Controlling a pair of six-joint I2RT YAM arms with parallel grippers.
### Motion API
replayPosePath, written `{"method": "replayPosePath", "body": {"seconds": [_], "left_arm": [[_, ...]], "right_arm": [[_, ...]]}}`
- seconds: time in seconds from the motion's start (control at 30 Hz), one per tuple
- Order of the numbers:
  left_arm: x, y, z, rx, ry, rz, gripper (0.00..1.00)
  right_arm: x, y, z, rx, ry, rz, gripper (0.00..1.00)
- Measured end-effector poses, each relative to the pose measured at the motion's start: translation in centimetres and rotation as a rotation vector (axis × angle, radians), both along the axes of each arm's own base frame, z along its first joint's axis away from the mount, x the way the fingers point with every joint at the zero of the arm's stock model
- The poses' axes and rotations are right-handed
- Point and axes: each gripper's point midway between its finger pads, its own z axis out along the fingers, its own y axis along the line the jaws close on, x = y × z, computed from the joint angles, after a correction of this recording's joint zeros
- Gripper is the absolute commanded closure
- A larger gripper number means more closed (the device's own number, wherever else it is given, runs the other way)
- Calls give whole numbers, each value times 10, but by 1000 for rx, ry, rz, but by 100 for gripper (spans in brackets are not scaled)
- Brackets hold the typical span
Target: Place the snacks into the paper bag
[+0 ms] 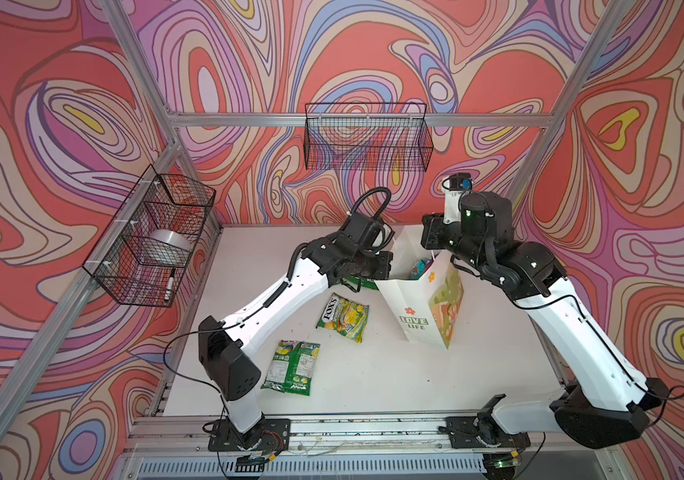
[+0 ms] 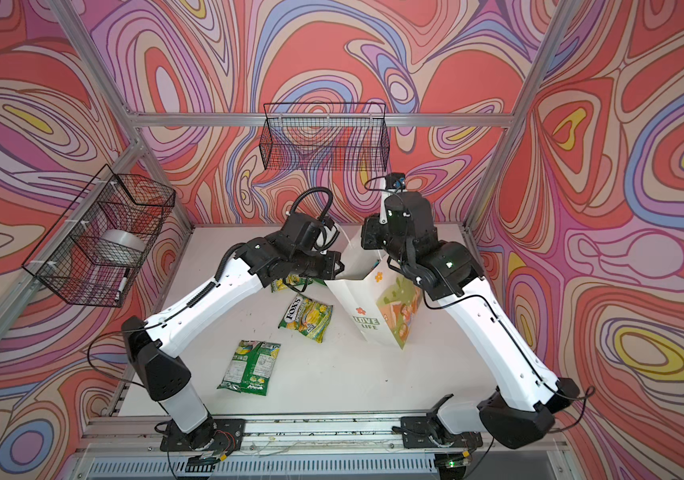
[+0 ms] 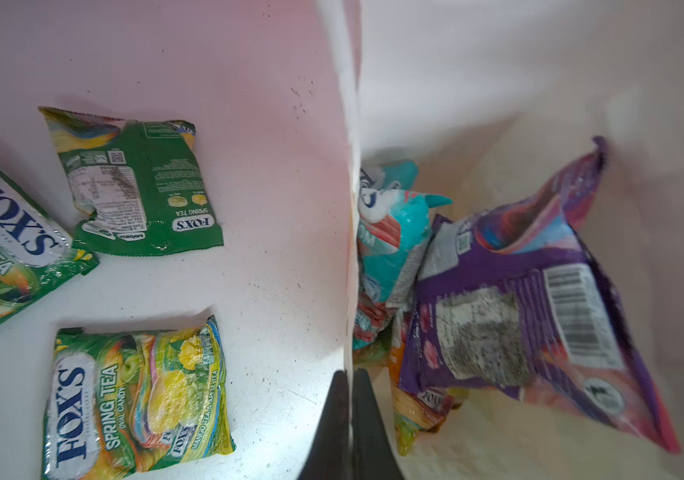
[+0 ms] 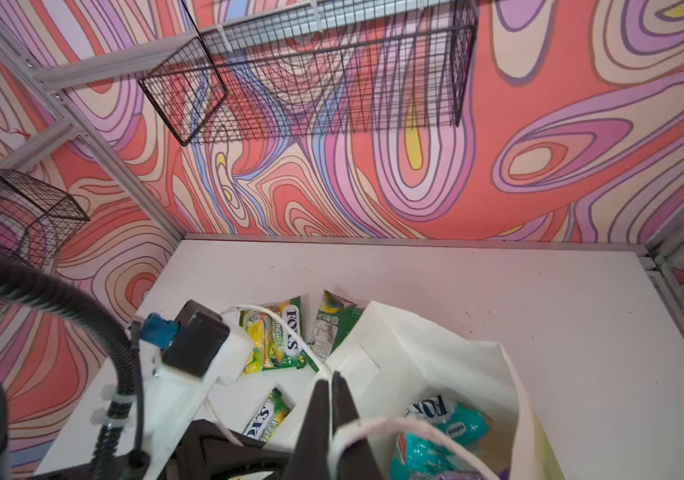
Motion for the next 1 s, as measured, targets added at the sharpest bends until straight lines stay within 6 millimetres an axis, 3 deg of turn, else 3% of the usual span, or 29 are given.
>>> {"method": "replayPosePath", "body": {"seconds": [0.1,0.2,0.37,0.7,0.8,1.0], "left_arm": [[12,3,-24,65,14,42,100],[18,12,-31,95,1,92,100],[16,25,-23,62,-27,153,100],[3,14,-21,-6,-48,160,100],[0,8,-21,-20,-45,145,100],[-2,-2,-20,-57,-30,131,100]], "right_arm": [[4,0,-30,-36,59,-5,100],[10,5,-48,-51,98,8,100],[14,8,-43,-32,72,11,100],[11,-5,-56,-39,82,-36,100],[10,-13,-59,-51,94,-71,83],[7,-40,-55,-90,93,-204,24]]}}
